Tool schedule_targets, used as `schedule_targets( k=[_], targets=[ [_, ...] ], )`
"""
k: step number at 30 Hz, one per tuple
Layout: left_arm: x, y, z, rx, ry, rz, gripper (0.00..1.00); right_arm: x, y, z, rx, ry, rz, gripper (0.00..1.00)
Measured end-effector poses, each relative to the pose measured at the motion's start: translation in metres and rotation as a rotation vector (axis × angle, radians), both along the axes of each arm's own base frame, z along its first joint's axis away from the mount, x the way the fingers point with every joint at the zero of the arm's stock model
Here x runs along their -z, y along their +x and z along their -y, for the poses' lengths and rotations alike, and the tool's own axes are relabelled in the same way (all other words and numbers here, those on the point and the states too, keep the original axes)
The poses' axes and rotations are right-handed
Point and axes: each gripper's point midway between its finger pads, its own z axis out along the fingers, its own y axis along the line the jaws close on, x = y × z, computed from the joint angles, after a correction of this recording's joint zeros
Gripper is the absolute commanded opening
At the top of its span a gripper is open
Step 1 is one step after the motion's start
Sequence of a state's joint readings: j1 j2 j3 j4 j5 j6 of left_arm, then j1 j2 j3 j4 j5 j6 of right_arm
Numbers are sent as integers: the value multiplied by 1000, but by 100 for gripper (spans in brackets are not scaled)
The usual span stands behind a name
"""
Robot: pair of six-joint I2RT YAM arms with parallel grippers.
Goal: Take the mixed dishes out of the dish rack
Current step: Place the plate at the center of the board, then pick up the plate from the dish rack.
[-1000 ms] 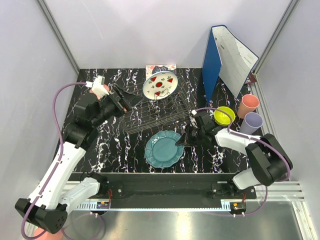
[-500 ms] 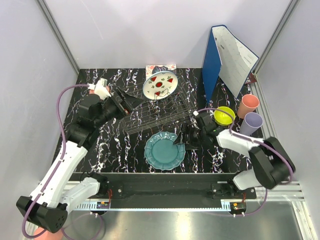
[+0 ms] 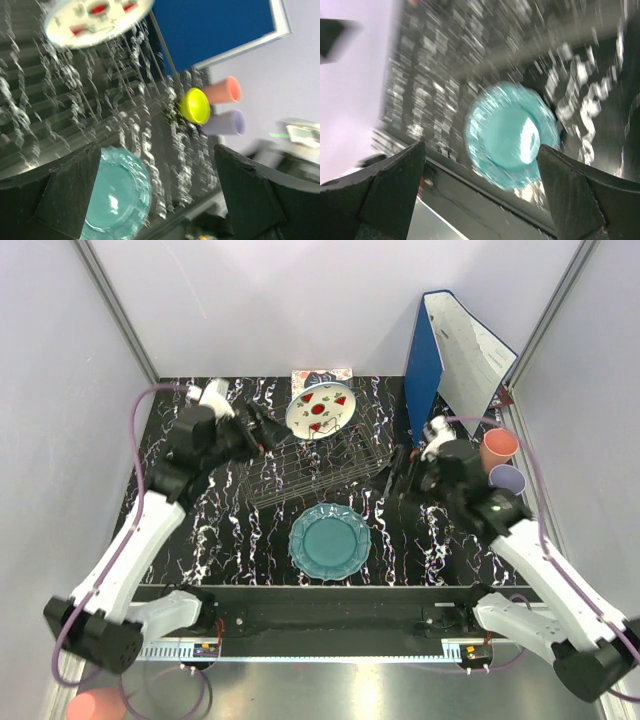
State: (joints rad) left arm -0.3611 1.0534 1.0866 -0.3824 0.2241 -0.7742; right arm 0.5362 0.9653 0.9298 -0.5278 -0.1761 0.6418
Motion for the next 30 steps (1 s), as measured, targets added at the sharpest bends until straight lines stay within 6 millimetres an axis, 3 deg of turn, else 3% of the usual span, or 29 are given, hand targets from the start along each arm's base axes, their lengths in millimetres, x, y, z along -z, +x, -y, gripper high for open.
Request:
schedule_targets(
  k=[3, 5, 7, 10, 16, 22, 27, 28, 30],
  targets=[
    [-12, 33, 3, 13, 113, 55, 99, -74, 0, 5, -4, 52, 182, 100],
    [-24, 62, 5, 21, 200, 107, 99, -100, -3, 8, -10, 66, 248, 100],
    [-29, 91, 6, 14, 284, 160, 99, -112, -6, 11, -17, 65, 284, 100],
    [-18, 129, 4, 33, 444, 265, 99, -107, -11, 15, -28, 39, 278, 100],
    [47, 152, 6, 235, 756, 493, 92, -77, -18, 22, -50, -42, 224, 100],
    [90, 197, 28, 403, 850, 615, 84, -70, -21, 24, -62, -69, 212, 100],
    [88, 232, 35, 415, 856, 695, 71, -69, -21, 25, -61, -69, 204, 100],
    [86, 238, 35, 405, 851, 710, 61, -69, -22, 25, -61, -69, 202, 100],
    [85, 247, 33, 390, 842, 723, 49, -68, -22, 25, -61, -72, 197, 100]
  ],
)
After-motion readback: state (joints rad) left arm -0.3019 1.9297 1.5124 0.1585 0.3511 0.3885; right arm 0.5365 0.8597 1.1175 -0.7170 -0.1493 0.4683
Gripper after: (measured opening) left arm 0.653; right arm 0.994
